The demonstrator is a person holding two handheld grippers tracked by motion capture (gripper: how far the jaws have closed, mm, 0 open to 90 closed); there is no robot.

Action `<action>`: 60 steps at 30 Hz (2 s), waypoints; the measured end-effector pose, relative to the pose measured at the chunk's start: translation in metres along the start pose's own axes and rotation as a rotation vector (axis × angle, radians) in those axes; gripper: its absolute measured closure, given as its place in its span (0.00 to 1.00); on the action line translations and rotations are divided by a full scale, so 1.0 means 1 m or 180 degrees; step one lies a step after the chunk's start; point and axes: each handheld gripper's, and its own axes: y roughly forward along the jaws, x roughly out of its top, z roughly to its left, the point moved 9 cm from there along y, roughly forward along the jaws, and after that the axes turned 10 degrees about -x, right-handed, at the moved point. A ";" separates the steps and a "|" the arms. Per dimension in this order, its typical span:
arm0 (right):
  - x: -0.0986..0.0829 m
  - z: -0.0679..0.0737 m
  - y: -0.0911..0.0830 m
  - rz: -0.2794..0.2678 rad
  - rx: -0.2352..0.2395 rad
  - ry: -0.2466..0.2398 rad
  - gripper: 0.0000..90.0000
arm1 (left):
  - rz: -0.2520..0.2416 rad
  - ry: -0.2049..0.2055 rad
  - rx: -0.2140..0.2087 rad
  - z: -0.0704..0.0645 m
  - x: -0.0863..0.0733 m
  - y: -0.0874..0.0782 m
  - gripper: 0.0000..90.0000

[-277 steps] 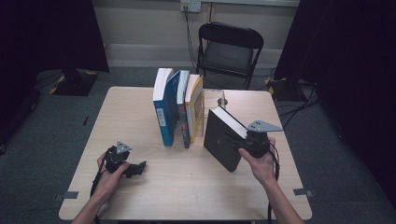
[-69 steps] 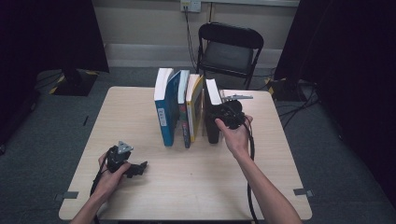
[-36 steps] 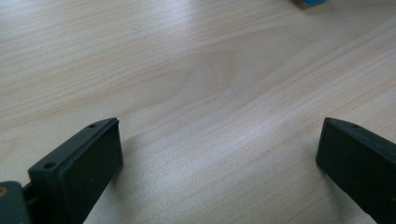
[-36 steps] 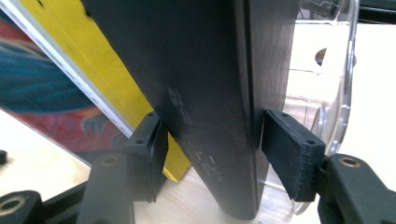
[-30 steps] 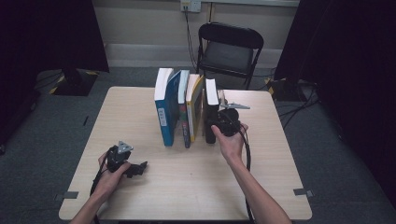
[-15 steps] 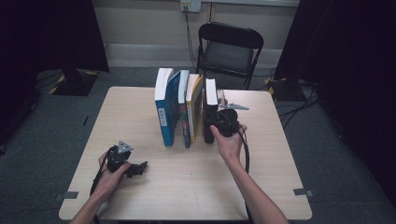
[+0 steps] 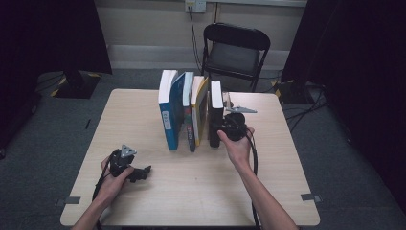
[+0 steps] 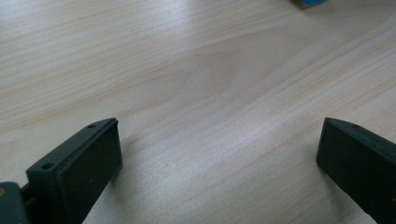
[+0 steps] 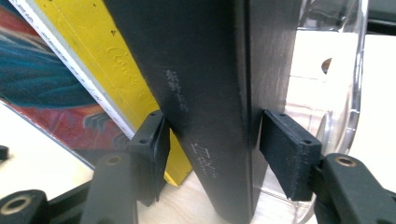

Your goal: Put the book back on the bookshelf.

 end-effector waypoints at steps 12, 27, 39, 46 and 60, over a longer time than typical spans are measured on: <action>-0.012 0.004 -0.011 0.0000 0.0338 -0.0164 0.20 | 0.0000 0.0001 0.0005 0.000 0.000 -0.001 0.00; -0.047 -0.033 -0.055 0.0104 0.0367 -0.0194 0.16 | -0.0031 -0.0032 0.0028 0.003 -0.002 -0.003 0.00; -0.119 -0.093 -0.072 0.0469 0.0050 -0.0217 0.16 | -0.0030 -0.0029 0.0026 0.003 -0.002 -0.003 0.00; -0.158 -0.120 -0.066 0.0713 -0.0167 -0.0363 0.17 | -0.0028 -0.0029 0.0026 0.003 -0.002 -0.003 0.00; -0.171 -0.124 -0.058 0.0433 -0.0444 -0.0528 0.12 | -0.0029 -0.0028 0.0016 0.003 -0.002 -0.002 0.00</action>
